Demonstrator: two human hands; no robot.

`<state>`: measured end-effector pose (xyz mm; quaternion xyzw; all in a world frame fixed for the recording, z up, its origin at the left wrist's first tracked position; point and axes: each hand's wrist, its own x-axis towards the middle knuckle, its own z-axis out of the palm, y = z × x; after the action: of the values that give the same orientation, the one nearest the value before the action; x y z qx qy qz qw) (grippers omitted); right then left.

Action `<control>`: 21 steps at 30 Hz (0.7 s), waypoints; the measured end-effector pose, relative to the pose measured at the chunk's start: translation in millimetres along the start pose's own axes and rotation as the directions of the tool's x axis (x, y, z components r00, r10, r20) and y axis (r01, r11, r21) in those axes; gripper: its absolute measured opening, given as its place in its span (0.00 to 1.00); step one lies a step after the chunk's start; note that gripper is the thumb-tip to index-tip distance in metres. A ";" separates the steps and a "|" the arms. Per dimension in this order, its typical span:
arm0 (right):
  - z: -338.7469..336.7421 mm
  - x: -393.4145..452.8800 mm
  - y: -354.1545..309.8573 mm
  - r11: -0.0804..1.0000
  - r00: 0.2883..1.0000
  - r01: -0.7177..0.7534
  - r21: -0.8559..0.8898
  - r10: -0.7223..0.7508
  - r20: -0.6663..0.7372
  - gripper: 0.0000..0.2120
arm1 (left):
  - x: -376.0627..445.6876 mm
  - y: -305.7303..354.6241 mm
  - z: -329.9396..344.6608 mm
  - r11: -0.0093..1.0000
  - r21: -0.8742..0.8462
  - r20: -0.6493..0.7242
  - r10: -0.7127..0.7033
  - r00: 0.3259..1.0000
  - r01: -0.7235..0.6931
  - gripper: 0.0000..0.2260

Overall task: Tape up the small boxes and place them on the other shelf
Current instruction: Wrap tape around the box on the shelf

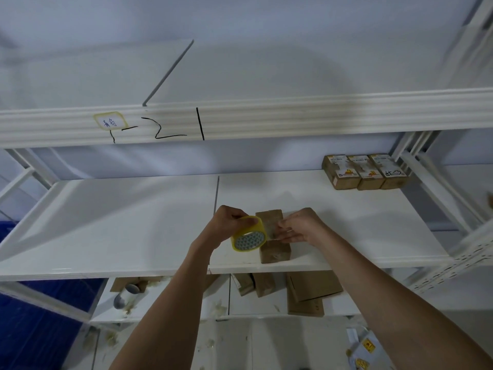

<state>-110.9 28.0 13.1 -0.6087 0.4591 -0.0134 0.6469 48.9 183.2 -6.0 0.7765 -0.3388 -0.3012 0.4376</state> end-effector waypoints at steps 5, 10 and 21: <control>-5.6 0.5 -0.2 1.000 1.000 0.003 -0.007 -0.003 -0.006 0.06 | 9.2 2.2 6.0 1.000 0.020 0.019 -0.024 1.000 0.023 0.10; -12.3 5.2 -1.4 1.000 0.999 0.012 0.001 -0.012 -0.050 0.08 | 18.7 4.6 5.9 0.995 0.089 0.011 -0.050 0.999 0.049 0.11; -16.9 15.1 -7.4 0.998 0.994 0.020 -0.056 -0.026 -0.110 0.10 | 34.6 -8.0 4.6 0.910 0.408 -0.031 -0.064 0.997 0.071 0.14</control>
<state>-108.5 4.3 13.0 -0.6298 0.4874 -0.0420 0.6033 67.9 156.8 -21.1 0.8645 -0.3636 -0.2324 0.2578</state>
